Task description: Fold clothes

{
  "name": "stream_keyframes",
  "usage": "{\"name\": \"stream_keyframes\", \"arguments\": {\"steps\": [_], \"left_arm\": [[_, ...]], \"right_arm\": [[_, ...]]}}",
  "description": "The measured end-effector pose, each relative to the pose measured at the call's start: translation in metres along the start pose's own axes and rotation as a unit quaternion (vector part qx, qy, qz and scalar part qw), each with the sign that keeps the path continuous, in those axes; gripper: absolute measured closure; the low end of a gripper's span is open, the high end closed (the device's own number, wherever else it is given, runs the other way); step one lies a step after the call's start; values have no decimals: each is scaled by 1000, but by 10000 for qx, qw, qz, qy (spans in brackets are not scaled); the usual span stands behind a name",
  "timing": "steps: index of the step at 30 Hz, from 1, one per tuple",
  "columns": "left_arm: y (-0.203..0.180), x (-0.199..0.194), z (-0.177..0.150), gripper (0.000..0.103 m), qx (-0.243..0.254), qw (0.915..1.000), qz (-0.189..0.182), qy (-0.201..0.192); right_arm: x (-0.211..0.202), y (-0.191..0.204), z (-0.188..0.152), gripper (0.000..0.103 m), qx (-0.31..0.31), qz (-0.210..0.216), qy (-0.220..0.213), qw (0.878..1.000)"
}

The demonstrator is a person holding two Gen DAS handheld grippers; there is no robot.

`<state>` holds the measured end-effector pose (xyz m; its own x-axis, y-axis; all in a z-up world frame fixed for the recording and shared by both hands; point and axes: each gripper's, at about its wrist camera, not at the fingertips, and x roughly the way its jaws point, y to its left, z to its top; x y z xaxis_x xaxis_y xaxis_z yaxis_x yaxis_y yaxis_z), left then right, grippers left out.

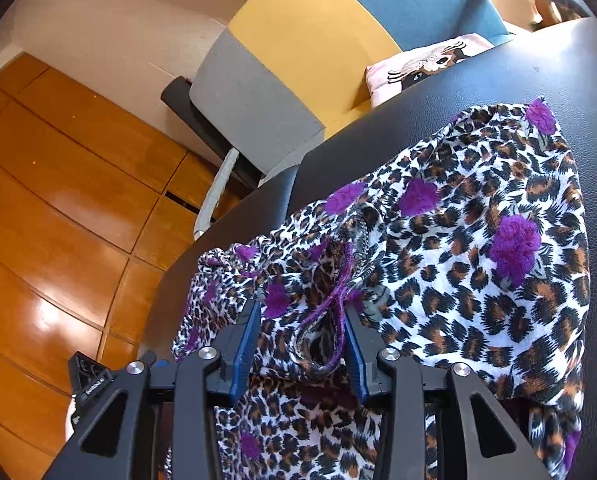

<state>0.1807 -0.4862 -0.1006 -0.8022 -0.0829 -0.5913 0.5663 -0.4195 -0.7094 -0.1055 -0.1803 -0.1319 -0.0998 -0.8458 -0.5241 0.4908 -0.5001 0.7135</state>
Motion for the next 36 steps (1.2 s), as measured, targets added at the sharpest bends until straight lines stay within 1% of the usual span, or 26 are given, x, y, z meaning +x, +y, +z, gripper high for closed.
{"name": "stream_keyframes", "arguments": {"steps": [2,3,5,9,13,15,16,17,18,19,20,22,24,26,27,29,30,31,32,34,36], "left_arm": [[14,3,11,76,-210,9994,259,9],[21,5,18,76,-341,9990,288,25],[29,13,34,75,-545,9982,224,89],[31,36,60,75,-489,9976,335,361],[28,60,71,73,-381,9967,166,703],[28,67,76,73,-442,9961,91,756],[29,71,79,75,-485,9959,50,765],[28,72,83,77,-526,9958,76,745],[26,71,86,88,-495,9962,169,695],[26,69,89,96,-409,9968,273,638],[25,67,91,98,-323,9971,377,581],[18,57,94,100,-42,9979,521,386],[4,40,98,100,399,9969,672,59],[-7,34,99,100,771,9921,984,-33],[-11,34,100,100,994,9873,1237,-28],[-13,35,95,100,1351,9760,1709,-7],[-14,39,93,100,1498,9688,1974,33],[-13,44,91,99,1598,9617,2222,145],[-11,50,88,98,1622,9573,2377,277],[-5,55,83,92,1570,9536,2537,414],[2,45,74,91,1437,9547,2588,313]], "right_arm": [[5,-2,-1,63,-14,-58,34,10000],[3,-6,-2,63,-8,-92,41,9999],[3,-16,-4,63,34,-105,55,9999],[6,-21,-4,63,-31,-77,57,9999],[7,-18,-2,63,-130,-123,81,9998],[9,-16,0,63,-204,-170,91,9996],[10,-14,1,64,-277,-233,98,9993],[12,-11,1,66,-367,-316,108,9988],[12,-7,1,75,-487,-420,121,9979],[13,-2,1,80,-638,-545,136,9964],[13,3,1,89,-807,-673,151,9943],[10,13,1,93,-1106,-827,112,9904],[3,23,3,94,-1357,-852,-51,9871],[-4,31,4,95,-1538,-876,-180,9840],[-5,34,4,95,-1606,-935,-185,9824],[-3,33,1,95,-1727,-1193,-110,9777],[-2,30,-2,96,-1729,-1314,-64,9761],[-2,25,-3,96,-1690,-1424,-21,9753],[-1,20,-5,96,-1639,-1543,21,9743],[-2,12,-8,97,-1572,-1704,80,9727],[-5,6,-11,97,-1563,-1828,85,9706]]}}
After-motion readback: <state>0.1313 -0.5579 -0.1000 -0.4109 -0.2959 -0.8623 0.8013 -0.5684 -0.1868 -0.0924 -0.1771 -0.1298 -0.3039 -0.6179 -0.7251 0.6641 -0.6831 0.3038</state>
